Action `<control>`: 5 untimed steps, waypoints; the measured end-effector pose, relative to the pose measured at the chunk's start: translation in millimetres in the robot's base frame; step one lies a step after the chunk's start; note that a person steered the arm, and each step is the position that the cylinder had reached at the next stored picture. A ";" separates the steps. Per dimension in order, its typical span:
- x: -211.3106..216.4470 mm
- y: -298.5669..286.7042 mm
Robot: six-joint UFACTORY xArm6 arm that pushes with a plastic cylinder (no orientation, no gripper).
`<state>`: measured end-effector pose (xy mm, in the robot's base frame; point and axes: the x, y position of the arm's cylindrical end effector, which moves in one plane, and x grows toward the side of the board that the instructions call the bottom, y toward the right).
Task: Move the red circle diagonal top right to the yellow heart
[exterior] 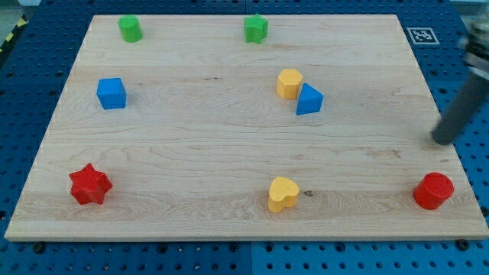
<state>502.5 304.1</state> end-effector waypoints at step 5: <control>88.0 -23.3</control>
<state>590.5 280.8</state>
